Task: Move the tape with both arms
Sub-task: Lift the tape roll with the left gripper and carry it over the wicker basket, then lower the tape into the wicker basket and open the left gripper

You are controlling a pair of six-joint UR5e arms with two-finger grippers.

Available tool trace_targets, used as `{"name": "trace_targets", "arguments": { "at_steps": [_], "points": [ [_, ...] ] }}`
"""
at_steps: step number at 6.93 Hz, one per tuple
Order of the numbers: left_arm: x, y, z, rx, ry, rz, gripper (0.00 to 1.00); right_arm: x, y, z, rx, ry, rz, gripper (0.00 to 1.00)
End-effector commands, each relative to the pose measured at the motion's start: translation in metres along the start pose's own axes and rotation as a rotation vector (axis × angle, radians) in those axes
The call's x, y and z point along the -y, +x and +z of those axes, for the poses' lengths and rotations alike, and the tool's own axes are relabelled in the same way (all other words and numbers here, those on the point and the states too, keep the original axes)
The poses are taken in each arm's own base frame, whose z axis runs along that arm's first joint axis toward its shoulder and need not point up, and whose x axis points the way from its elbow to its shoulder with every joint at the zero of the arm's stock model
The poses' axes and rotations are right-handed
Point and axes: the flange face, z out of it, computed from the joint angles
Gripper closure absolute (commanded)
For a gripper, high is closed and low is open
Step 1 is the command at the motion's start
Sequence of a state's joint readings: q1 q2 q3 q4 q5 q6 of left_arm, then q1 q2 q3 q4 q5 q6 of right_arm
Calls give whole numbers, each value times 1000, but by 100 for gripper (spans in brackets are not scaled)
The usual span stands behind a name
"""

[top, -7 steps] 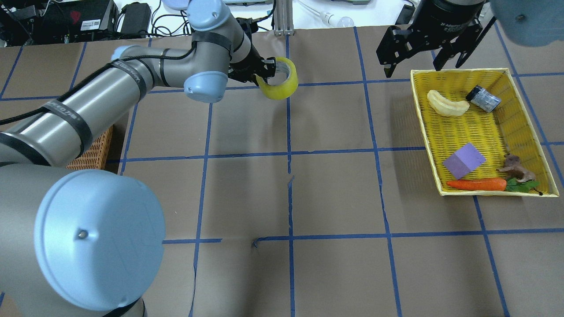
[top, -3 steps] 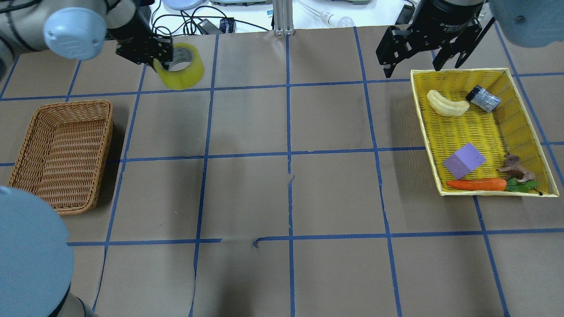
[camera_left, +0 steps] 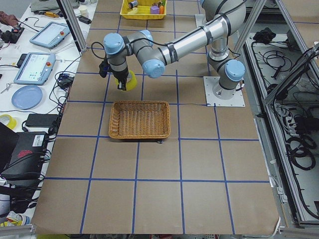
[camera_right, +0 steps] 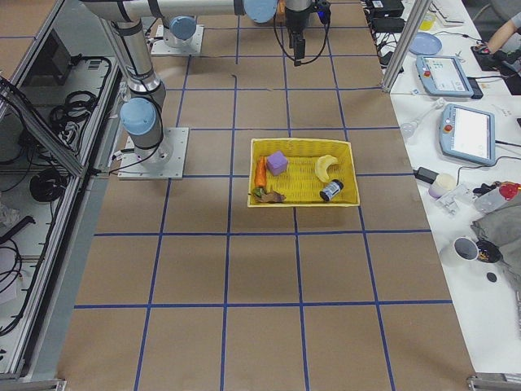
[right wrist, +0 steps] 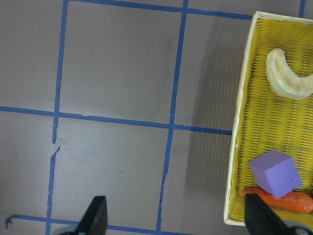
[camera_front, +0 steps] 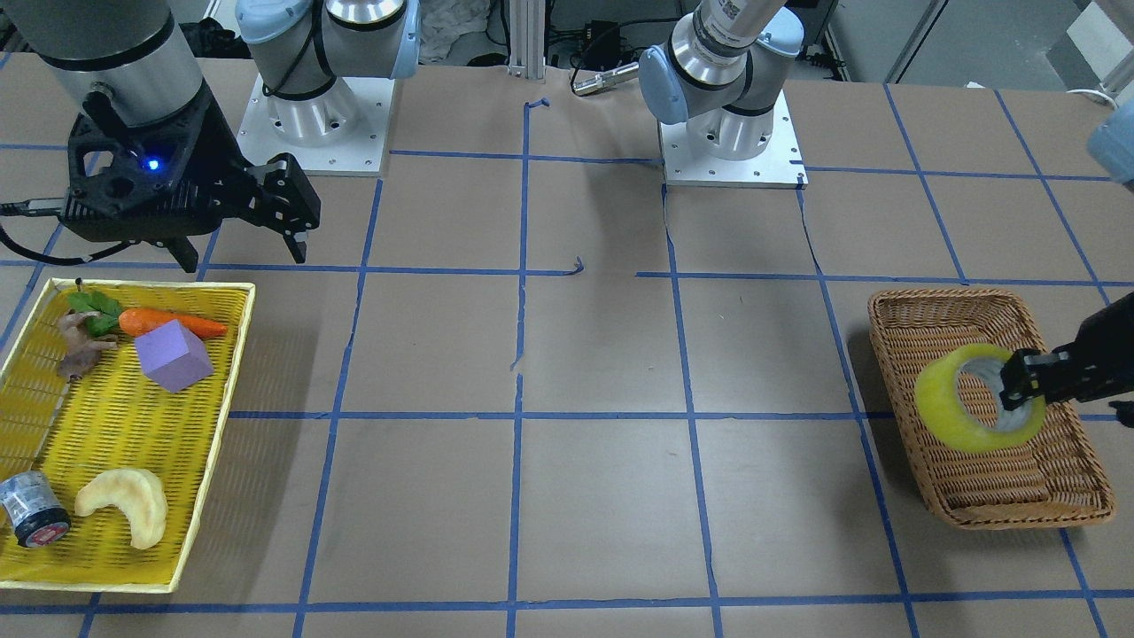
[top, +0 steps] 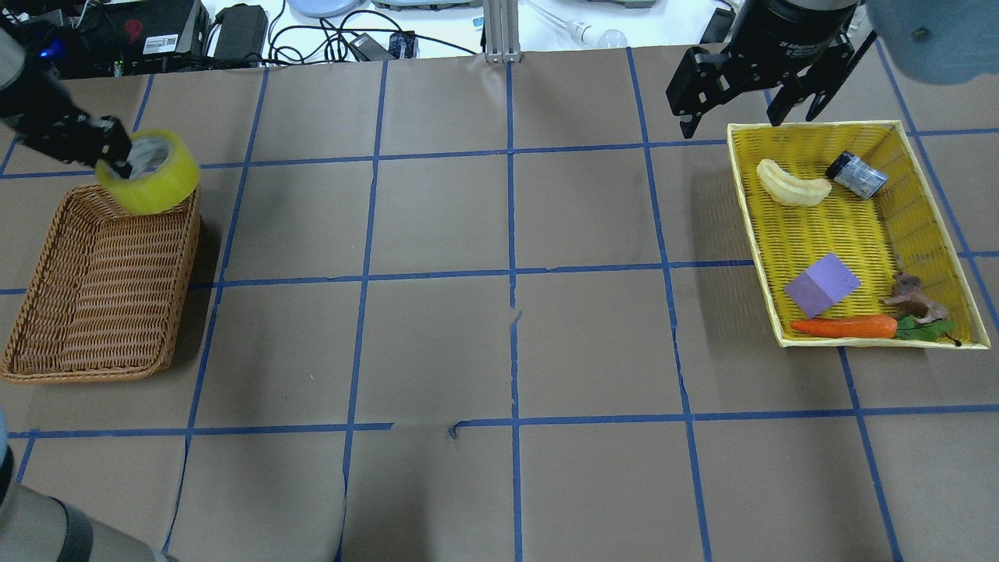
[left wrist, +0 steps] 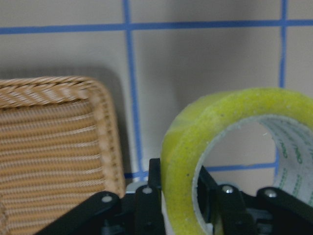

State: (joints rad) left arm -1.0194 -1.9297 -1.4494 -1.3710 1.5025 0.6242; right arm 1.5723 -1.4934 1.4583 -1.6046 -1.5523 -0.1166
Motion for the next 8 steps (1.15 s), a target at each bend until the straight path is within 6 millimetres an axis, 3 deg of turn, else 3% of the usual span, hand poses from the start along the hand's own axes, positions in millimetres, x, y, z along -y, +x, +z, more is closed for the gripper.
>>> {"name": "trace_targets", "arguments": {
  "at_steps": [1, 2, 3, 4, 5, 6, 7, 8],
  "points": [
    [-44, -87, 67, 21, 24, 30, 100, 0, 0, 0, 0, 0, 0, 0],
    [-48, -85, 99, 10, 22, 25, 94, 0, 0, 0, -2, 0, 0, 0],
    [-53, -84, 100, 6, 7, 23, 40, 0, -1, 0, 2, 0, -2, 0],
    [-61, -80, 85, -9, -23, 21, 0, 0, -1, 0, 0, 0, -2, 0],
    [-63, -75, 59, 53, -77, 28, 0, 0, -1, 0, 3, 0, -2, 0],
    [-66, -60, 12, 85, -55, -9, 0, 0, -1, 0, 3, 0, -2, 0],
    [-63, -22, -33, 100, -30, -82, 0, 0, -1, 0, 2, 0, -2, 0],
    [-51, 51, -68, 112, 0, -84, 0, 0, -1, 0, 3, 0, -2, 0]
  ]
}}
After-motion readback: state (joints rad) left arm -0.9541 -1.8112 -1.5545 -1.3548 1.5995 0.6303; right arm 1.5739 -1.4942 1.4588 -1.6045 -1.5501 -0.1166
